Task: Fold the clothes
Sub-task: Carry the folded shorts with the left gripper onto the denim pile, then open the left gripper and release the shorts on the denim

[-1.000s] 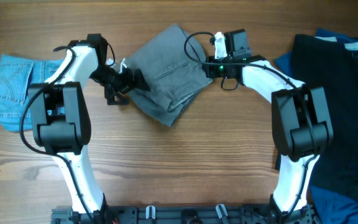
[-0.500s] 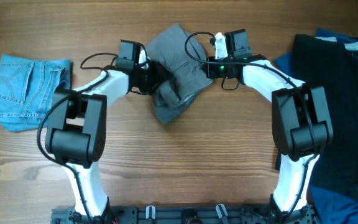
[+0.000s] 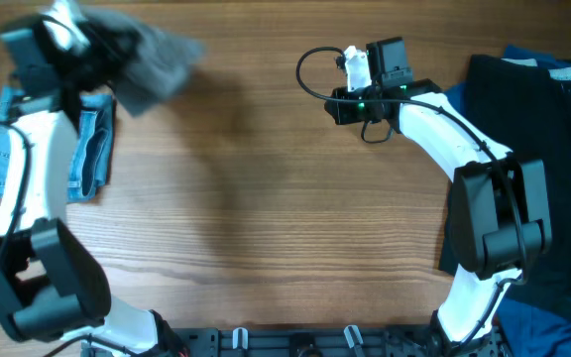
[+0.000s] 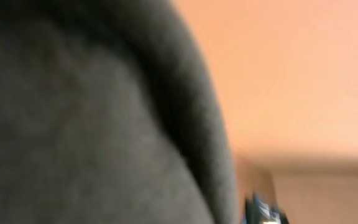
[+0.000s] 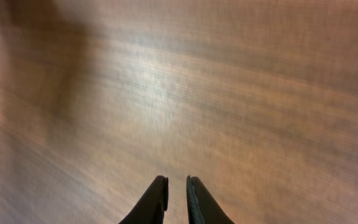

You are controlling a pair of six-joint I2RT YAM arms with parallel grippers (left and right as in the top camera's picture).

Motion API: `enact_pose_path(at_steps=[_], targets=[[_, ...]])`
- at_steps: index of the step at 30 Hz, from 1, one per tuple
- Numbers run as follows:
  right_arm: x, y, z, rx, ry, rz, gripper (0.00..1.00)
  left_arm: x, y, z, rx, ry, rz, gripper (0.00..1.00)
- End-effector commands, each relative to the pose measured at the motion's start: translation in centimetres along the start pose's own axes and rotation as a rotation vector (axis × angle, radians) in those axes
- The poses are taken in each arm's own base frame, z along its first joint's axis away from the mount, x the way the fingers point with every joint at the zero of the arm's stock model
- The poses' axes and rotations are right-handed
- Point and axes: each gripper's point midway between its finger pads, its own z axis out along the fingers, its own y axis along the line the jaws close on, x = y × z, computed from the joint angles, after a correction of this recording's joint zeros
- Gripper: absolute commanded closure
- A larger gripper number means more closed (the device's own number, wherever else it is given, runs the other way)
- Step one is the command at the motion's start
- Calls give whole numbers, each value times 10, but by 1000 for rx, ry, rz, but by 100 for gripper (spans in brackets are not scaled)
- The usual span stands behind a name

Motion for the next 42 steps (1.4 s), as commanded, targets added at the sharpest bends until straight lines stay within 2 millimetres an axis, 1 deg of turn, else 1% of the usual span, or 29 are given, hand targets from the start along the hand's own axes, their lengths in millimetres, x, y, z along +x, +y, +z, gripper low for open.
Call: enact_pose_path(at_steps=[1, 4, 5, 8, 12, 13, 15, 17, 18, 19, 20, 21, 22, 24, 25, 26, 27, 28, 29, 31, 33, 34, 36, 37, 38, 39, 40, 41, 42], targets=[[9, 0, -5, 8, 33, 5, 85, -44, 25, -16, -80, -155, 46, 96], [24, -1, -6, 14, 90, 28, 85, -57, 78, -21, -201, -191, 56, 96], [29, -2, -6, 16, 111, 34, 85, -55, 104, -22, -237, -180, 31, 96], [38, -2, -8, 19, 148, 42, 85, -49, 151, -33, -316, -154, -61, 96], [42, -2, -8, 20, 164, 49, 85, -35, 190, -72, -424, -101, -176, 96], [42, -2, -8, 20, 164, 50, 85, -30, 198, -80, -447, -83, -191, 89], [42, -2, -8, 21, 164, 50, 85, -30, 207, -99, -477, -84, -217, 89], [42, -2, -8, 21, 164, 53, 85, -31, 213, -129, -515, -102, -271, 90], [42, -2, -8, 21, 164, 52, 85, -23, 223, -144, -577, -96, -318, 89], [42, -3, -8, 22, 164, 52, 85, -16, 235, -155, -642, -90, -351, 68], [42, -3, -8, 25, 165, 53, 85, -6, 250, -169, -736, -80, -389, 63], [43, -3, -8, 25, 167, 53, 85, 3, 263, -187, -819, -73, -426, 25], [43, -3, -8, 25, 167, 53, 85, 5, 263, -193, -827, -70, -444, 0], [45, -3, -9, 26, 174, 56, 85, 6, 253, -205, -811, -38, -426, 0], [48, -3, -9, 27, 188, 62, 85, 0, 235, -214, -780, -35, -380, 0], [50, -3, -10, 28, 195, 66, 85, -4, 226, -219, -774, -47, -372, 0], [52, -3, -10, 29, 202, 68, 85, -11, 214, -223, -766, -71, -349, 10], [53, -3, -10, 29, 208, 71, 84, -18, 203, -228, -759, -101, -322, 47], [54, -3, -11, 29, 212, 72, 84, -21, 196, -228, -753, -114, -302, 96], [54, -3, -11, 29, 211, 74, 84, -15, 203, -213, -759, -74, -293, 96], [55, -3, -11, 32, 214, 108, 84, 8, 235, -191, -818, 1, -323, 96], [60, -2, -13, 34, 235, 116, 84, 34, 264, -179, -854, 63, -412, 96], [60, 3, -30, 45, 243, 118, 86, 80, 303, -161, -887, 163, -602, 93], [50, 5, -44, 70, 203, 99, 86, 93, 312, -157, -893, 203, -633, 89], [37, 7, -61, 102, 145, 75, 86, 102, 319, -153, -898, 227, -650, 77], [18, 10, -89, 151, 53, 41, 86, 104, 322, -151, -890, 245, -632, 70], [2, 14, -115, 186, -33, 13, 86, 99, 317, -147, -845, 255, -590, 70], [-13, 22, -143, 210, -123, -12, 85, 86, 300, -137, -729, 265, -522, 66], [-23, 32, -170, 211, -199, -35, 84, 66, 270, -128, -586, 262, -461, 61]])
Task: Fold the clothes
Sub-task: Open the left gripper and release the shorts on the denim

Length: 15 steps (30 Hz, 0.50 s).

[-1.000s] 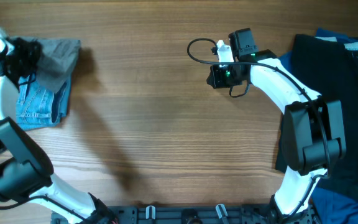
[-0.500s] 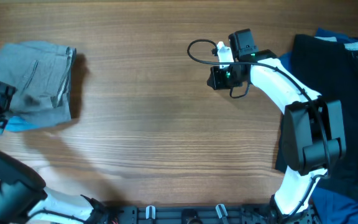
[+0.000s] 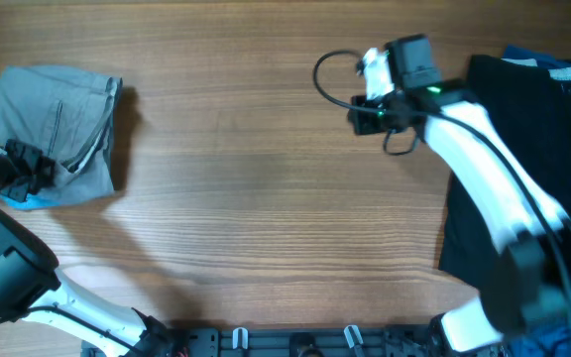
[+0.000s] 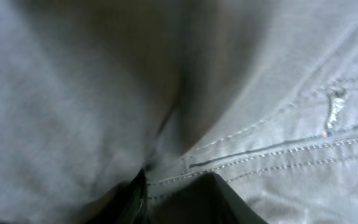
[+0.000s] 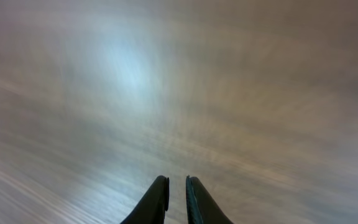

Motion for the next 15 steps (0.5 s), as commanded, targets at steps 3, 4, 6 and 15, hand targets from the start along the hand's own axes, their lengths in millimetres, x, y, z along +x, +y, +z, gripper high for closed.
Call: enact_pose_path(at_steps=[3, 4, 6, 15], targets=[[-36, 25, -141, 47, -364, -26, 83, 17, -114, -97, 450, -12, 428, 59], [-33, 30, -162, 33, -400, 11, 84, 31, -137, -130, 496, -65, 584, 61], [-25, 38, -193, 9, -460, 57, 84, 67, -160, -172, 521, -120, 782, 62], [8, 42, -220, -6, -440, 146, 89, 217, -166, -276, 584, 16, 658, 81]])
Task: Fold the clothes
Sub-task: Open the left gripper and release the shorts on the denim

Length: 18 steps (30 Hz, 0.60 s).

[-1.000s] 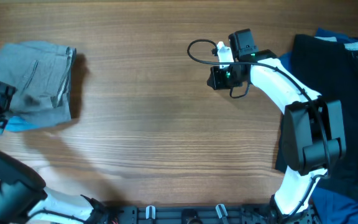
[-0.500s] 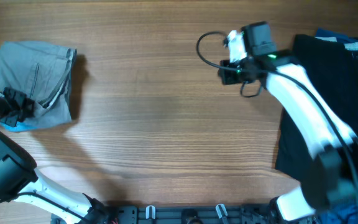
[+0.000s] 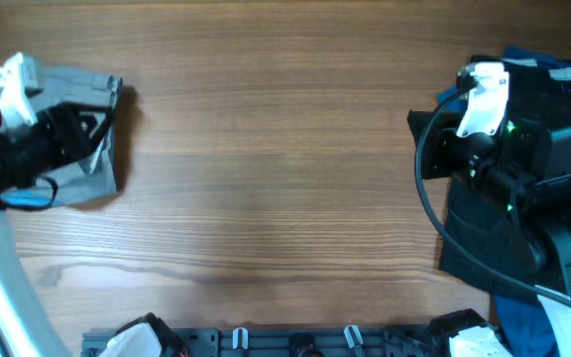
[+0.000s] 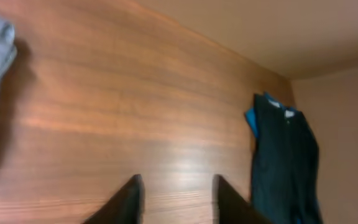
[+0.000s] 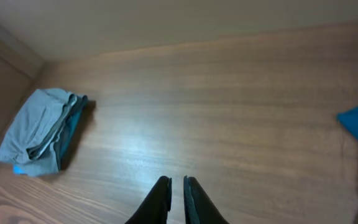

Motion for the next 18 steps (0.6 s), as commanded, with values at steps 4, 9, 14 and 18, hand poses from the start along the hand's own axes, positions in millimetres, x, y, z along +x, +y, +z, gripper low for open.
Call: enact_pose_path(at_steps=[4, 9, 14, 18], targets=[[7, -6, 9, 30, 47, 52, 89, 18, -19, -6, 71, 56, -258, 50], [10, -9, 19, 39, 72, 57, 89, 21, -20, -5, 72, 70, -291, 21], [12, -11, 26, 41, 93, 61, 89, 20, -18, -4, 70, 73, -356, 25], [12, -10, 25, 41, 91, 58, 89, 19, -17, -2, 69, 76, -357, 26]])
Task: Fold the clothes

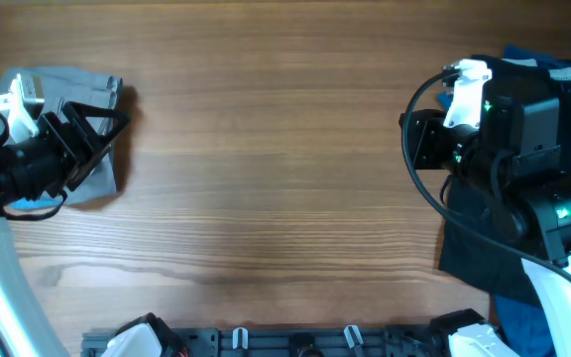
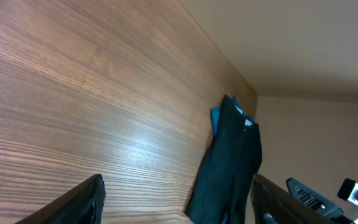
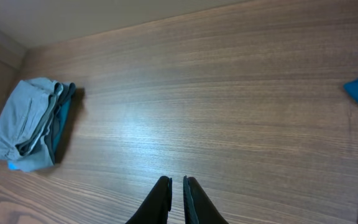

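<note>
A folded grey garment [image 1: 72, 91] lies at the table's far left on top of folded blue denim [image 1: 30, 204]; the right wrist view shows this stack [image 3: 28, 124] too. Raised over the stack's right side, my left gripper [image 1: 102, 141] is wide open and empty, and its fingers [image 2: 89, 200] frame the table. A pile of dark clothes covers the right edge, also seen from the left wrist as the dark pile [image 2: 229, 165]. My right gripper [image 3: 178, 194] hangs high beside that pile, shut on nothing.
Blue cloth [image 1: 523, 55] peeks out behind the dark pile, and more blue cloth [image 1: 523, 317] shows at the bottom right. The right arm's body [image 1: 523, 149] covers part of the pile. Bare wooden tabletop [image 1: 276, 169] lies between the stack and the pile.
My left gripper's fingers stand wider apart, and its camera now faces further toward the dark pile. The right arm has shifted slightly left. The grey stack has not moved.
My left gripper first held the grey garment in the air over the blue denim at the left. Then the garment lay folded on the denim with the gripper low on it. After that the gripper was raised and open. Meanwhile the right arm moved from mid-table to the dark pile.
</note>
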You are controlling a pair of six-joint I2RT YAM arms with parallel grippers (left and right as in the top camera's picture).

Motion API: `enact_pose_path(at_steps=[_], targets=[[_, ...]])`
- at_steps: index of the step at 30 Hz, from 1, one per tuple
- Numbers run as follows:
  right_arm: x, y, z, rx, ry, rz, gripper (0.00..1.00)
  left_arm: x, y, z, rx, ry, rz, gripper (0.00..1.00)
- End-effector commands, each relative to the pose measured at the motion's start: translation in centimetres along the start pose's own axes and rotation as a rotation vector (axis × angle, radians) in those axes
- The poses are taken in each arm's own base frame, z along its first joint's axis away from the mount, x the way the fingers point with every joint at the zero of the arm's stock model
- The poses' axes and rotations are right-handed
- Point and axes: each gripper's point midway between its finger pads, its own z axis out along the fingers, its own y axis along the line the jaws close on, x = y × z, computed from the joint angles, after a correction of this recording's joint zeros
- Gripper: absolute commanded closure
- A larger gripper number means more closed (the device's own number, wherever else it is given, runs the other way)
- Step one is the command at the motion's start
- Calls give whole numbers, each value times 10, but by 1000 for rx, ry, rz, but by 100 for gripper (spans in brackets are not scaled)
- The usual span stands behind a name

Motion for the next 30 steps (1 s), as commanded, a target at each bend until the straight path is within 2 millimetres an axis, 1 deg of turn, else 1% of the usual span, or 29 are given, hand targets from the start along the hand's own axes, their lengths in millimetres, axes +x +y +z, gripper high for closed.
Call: enact_pose_path(at_steps=[1, 2, 3, 4, 6, 7, 8, 11, 13, 15, 17, 19, 20, 21, 23, 24, 25, 26, 27, 28, 30], targets=[[-3, -1, -1, 7, -10, -1, 88, -1, -6, 2, 39, 10, 35, 26], [-3, -1, -1, 7, -10, 0, 88, 3, -17, 3, 94, 23, 187, 26], [-2, -1, -1, 7, -9, 0, 88, 8, -21, 5, 107, 37, 274, 30], [-2, -1, -1, 8, -7, 0, 88, 10, -23, 7, 113, 46, 323, 32], [-1, -1, -1, 10, -1, 1, 88, 22, -28, 12, 134, 79, 516, 35], [0, -2, -1, 10, 1, 1, 88, 30, -31, 14, 147, 101, 616, 34], [0, -2, -1, 11, 2, 1, 88, 35, -33, 16, 157, 119, 669, 27], [0, -2, -1, 11, 2, 2, 88, 41, -38, 20, 177, 136, 749, 20], [0, -2, -1, 11, 2, 2, 88, 45, -40, 21, 189, 143, 805, 19], [0, -2, -1, 11, 2, 1, 88, 46, -41, 22, 192, 147, 811, 17], [0, -2, -1, 10, 0, 1, 88, 47, -42, 22, 198, 148, 836, 17], [-1, -1, -1, 9, -5, -5, 88, 44, -42, 22, 197, 138, 850, 16], [-3, 0, -3, 5, -14, -14, 81, 39, -43, 23, 189, 119, 871, 6], [-5, 1, -6, 1, -27, -21, 79, 32, -41, 25, 163, 95, 900, 0], [-9, 5, -17, -12, -66, -38, 65, 14, -37, 27, 94, 44, 949, 0], [-13, 8, -28, -25, -105, -46, 59, 7, -32, 27, 44, 26, 967, 0], [-16, 11, -39, -37, -140, -52, 46, -1, -22, 26, -38, 11, 981, 0], [-19, 15, -52, -50, -179, -60, 25, -7, -11, 24, -124, 7, 984, 0], [-20, 17, -61, -59, -206, -64, 0, -10, -3, 23, -172, 13, 979, 0], [-21, 19, -69, -67, -228, -68, 0, -9, 3, 23, -196, 27, 968, 0], [-22, 21, -78, -76, -256, -72, 0, -9, 4, 23, -199, 33, 964, 0]])
